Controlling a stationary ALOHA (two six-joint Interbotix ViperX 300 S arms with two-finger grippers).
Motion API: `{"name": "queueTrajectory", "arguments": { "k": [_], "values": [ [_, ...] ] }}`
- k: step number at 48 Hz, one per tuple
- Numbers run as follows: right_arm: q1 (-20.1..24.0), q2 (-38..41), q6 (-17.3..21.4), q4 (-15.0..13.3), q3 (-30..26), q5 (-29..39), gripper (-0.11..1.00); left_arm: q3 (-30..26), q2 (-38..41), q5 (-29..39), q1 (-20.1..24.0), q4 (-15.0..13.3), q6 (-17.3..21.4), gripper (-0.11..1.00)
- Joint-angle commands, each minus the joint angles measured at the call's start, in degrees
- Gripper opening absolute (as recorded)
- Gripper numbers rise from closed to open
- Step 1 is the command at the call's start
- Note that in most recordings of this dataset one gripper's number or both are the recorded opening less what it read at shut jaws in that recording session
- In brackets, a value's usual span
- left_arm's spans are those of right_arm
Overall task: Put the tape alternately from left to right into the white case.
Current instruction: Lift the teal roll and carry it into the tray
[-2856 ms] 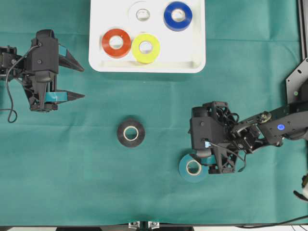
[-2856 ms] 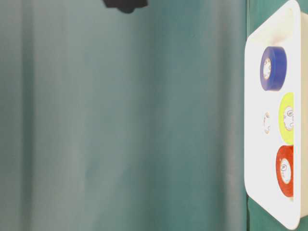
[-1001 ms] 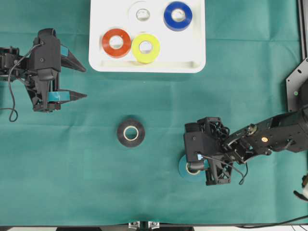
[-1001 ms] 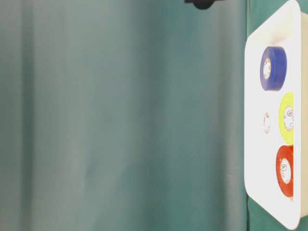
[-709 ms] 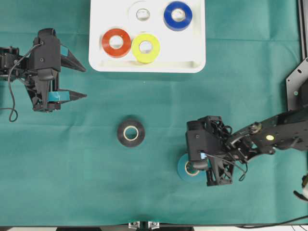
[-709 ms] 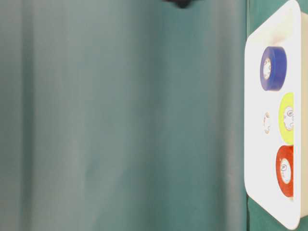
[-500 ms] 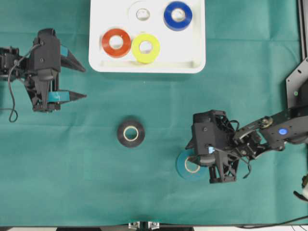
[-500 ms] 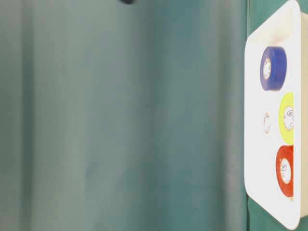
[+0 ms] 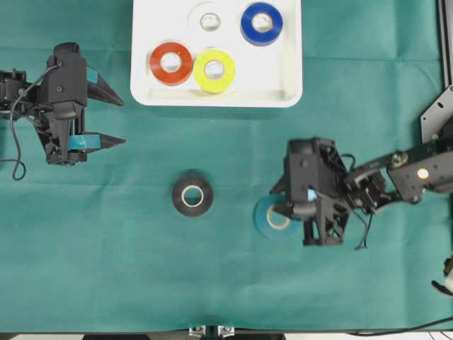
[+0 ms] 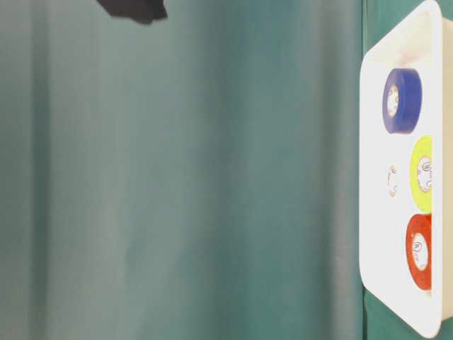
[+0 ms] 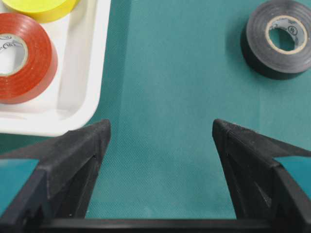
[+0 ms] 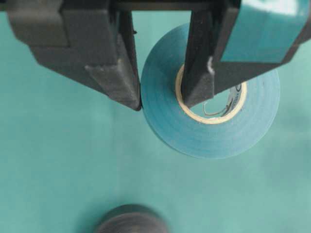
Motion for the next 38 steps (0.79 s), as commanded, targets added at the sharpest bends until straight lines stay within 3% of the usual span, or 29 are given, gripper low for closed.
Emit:
{"name": "queueTrajectory", "arguments": {
  "k": [1,19,38],
  "values": [
    [-2.5,-1.0,0.0,-1.4,-1.9,-1.0,0.26,-0.5,-0.4,-0.2,-0.2,-0.1,0.0,0.86],
    [-14.2,1.9,0.0,-11.0,-6.2,-1.2,0.26,-0.5,-0.5,-0.2,-0.4,-0.1,0.0,0.86],
    [-24.5,8.6,-0.2,-17.1,-12.8,-3.5,0.26,-0.5,-0.5,-0.2,-0.9,-0.1,0.0,0.86]
  ]
}}
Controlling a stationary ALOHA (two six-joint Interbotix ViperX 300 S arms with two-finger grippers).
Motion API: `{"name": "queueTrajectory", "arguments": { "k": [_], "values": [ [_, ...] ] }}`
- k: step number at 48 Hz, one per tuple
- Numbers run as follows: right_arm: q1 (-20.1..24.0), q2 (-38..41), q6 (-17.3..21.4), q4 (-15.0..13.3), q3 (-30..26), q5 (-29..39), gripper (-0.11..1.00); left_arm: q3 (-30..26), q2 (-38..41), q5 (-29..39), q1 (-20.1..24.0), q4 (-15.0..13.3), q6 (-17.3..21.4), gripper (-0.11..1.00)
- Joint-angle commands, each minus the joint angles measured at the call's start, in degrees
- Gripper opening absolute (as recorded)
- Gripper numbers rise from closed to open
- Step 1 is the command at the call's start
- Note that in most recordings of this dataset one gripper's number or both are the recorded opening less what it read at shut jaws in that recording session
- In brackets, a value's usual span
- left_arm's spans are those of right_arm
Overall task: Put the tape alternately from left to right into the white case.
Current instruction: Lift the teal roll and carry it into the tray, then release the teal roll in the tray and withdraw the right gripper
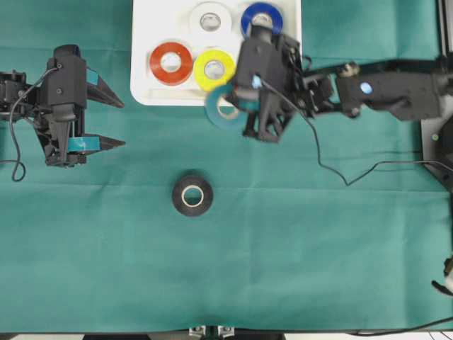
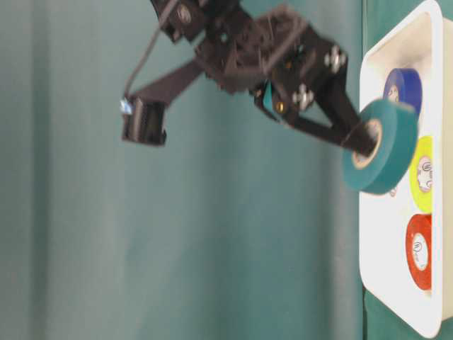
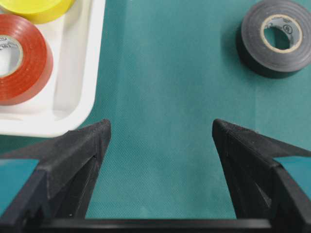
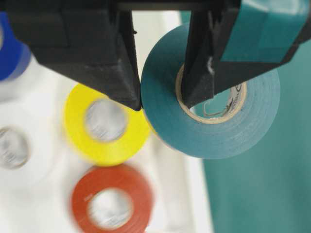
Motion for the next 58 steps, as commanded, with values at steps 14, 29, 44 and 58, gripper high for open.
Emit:
{"name": "queueTrajectory", "arguments": {
  "k": [14,29,44,58],
  "values": [
    [-6.9,5.3,-0.1,-4.5,-8.2,-4.8,0.26,-0.5,-0.5,-0.2,-0.6,0.0,0.1,0.86],
    [-12.0,9.3,-0.2,-5.3,-12.0,-7.8,0.26,-0.5,-0.5,-0.2,-0.9,-0.1,0.1,0.86],
    [-14.5,12.3,-0.3,-5.4,-14.2,-12.2,0.26,-0.6,-0.5,-0.2,-0.9,0.0,0.1,0.86],
    [-15.3,15.8,-0.4,-5.4,-16.9,-12.2,0.26,-0.4,-0.5,-0.2,-1.0,0.0,0.1,0.86]
  ]
}}
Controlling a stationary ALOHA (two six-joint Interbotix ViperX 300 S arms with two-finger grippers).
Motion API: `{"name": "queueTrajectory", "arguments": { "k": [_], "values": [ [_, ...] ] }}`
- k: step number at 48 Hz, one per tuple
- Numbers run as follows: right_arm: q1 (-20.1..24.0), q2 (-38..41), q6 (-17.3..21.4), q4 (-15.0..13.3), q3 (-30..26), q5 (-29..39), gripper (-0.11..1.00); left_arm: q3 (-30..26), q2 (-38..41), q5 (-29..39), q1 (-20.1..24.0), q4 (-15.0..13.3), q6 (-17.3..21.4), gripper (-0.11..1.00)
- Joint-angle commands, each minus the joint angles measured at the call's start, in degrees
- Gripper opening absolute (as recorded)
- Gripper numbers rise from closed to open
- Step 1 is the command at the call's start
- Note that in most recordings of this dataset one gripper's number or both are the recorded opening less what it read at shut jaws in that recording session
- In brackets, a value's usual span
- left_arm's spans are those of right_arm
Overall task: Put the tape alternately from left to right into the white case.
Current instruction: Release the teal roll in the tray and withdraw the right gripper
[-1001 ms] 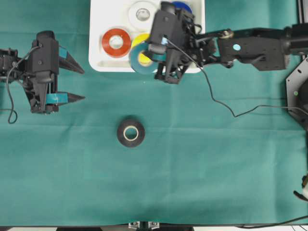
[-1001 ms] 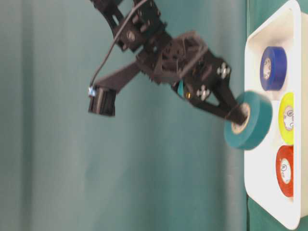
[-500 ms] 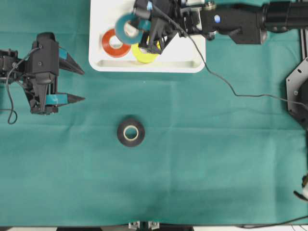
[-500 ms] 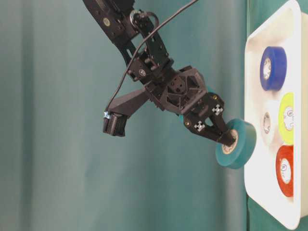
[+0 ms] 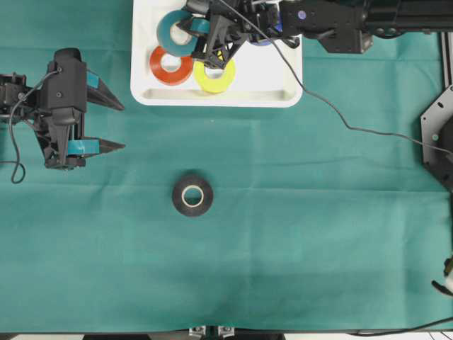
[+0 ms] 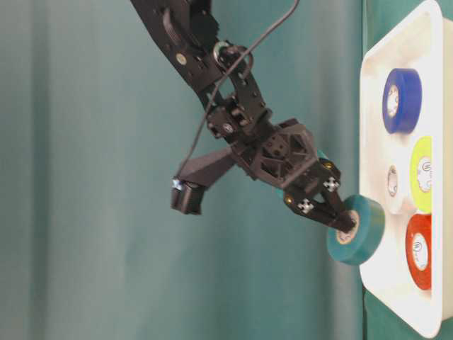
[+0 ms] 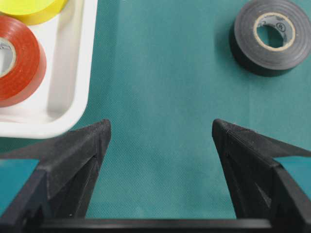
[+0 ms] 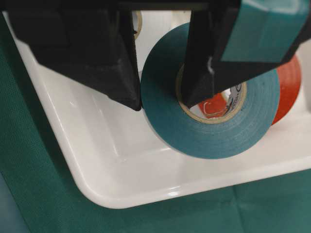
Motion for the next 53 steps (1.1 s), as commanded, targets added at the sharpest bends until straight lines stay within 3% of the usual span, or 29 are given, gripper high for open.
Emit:
{"name": "queueTrajectory", "arguments": {
  "k": [1,53],
  "values": [
    [-0.4,-0.6,-0.2,-0.2,-2.0,-0.4,0.26,-0.4,-0.5,-0.3,-0.2,-0.1,0.0,0.86],
    [-0.9,0.9,0.0,-1.5,-3.5,0.0,0.28,-0.4,-0.3,-0.3,-0.2,-0.1,0.0,0.86]
  ]
}}
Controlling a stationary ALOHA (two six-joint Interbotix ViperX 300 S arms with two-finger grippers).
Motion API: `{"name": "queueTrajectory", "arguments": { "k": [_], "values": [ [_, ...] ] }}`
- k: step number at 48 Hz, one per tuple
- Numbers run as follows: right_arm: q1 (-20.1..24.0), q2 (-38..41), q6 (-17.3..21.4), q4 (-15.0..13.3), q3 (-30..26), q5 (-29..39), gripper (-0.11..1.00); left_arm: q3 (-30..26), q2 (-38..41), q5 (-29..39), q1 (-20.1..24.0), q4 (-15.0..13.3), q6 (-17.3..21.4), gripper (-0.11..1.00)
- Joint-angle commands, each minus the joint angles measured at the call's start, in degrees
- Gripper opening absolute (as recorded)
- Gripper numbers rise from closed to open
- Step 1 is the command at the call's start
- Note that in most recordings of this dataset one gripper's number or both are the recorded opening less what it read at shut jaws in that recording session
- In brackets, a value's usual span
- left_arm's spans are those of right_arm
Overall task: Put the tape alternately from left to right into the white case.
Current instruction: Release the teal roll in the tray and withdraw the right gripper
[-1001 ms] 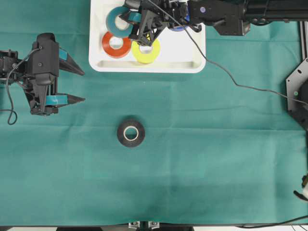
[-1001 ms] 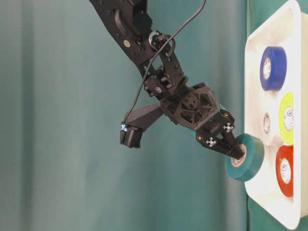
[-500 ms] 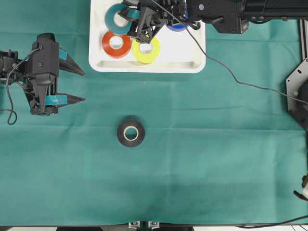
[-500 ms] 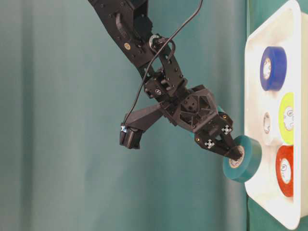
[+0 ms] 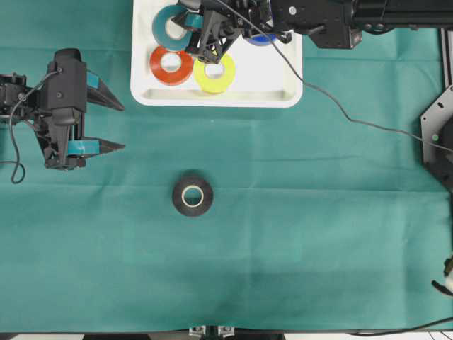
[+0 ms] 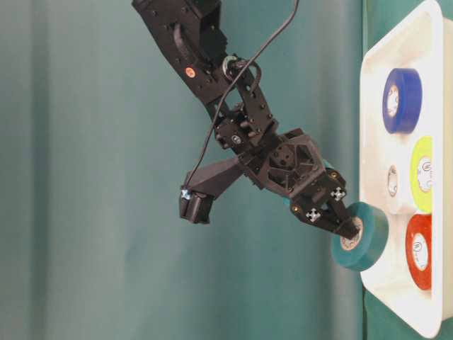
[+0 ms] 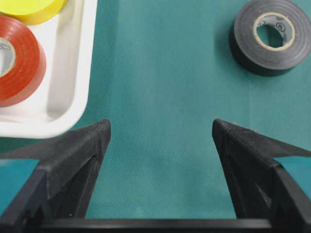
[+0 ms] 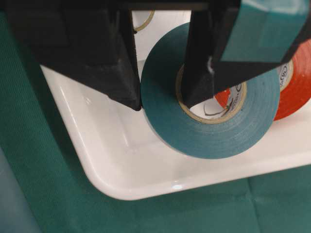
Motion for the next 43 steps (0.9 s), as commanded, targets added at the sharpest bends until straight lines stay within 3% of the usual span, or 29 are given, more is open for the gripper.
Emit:
{"name": "queueTrajectory", "arguments": {
  "k": [1,8,11,16,43],
  "values": [
    [-0.2,-1.1,0.1,-0.2,-1.6,-0.2,0.32,-0.4,-0.2,-0.3,-0.2,0.0,0.1,0.86],
    [-0.2,-1.1,0.2,-0.1,-1.6,-0.2,0.75,-0.4,-0.3,-0.3,-0.2,-0.1,0.1,0.86],
    [-0.1,-1.1,0.2,-0.1,-1.6,-0.2,0.88,-0.4,-0.3,-0.3,-0.2,0.0,0.1,0.86],
    [-0.2,-1.1,0.2,-0.1,-1.5,-0.2,0.83,-0.4,-0.2,-0.3,-0.2,0.0,0.1,0.85],
    [-0.2,-1.1,0.2,-0.1,-1.1,0.2,0.84,-0.7,-0.3,-0.3,-0.2,0.0,0.1,0.86]
  ]
}}
